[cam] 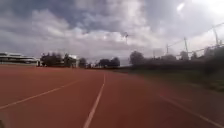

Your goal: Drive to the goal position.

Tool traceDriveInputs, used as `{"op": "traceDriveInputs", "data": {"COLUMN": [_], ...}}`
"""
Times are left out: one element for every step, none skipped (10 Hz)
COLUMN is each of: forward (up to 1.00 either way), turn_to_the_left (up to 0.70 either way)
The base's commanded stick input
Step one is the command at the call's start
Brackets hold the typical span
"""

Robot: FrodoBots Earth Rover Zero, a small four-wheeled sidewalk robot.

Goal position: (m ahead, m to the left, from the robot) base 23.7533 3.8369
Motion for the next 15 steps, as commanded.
{"op": "traceDriveInputs", "data": {"forward": [0.70,0.70,0.70,0.70,0.70,0.70,0.70,0.70,0.70,0.70,0.70,0.70,0.70,0.70,0.70], "turn_to_the_left": [0.00,0.00,0.00,0.00,0.00,0.00,0.00,0.00,0.00,0.00,0.00,0.00,0.00,0.00,0.00]}}
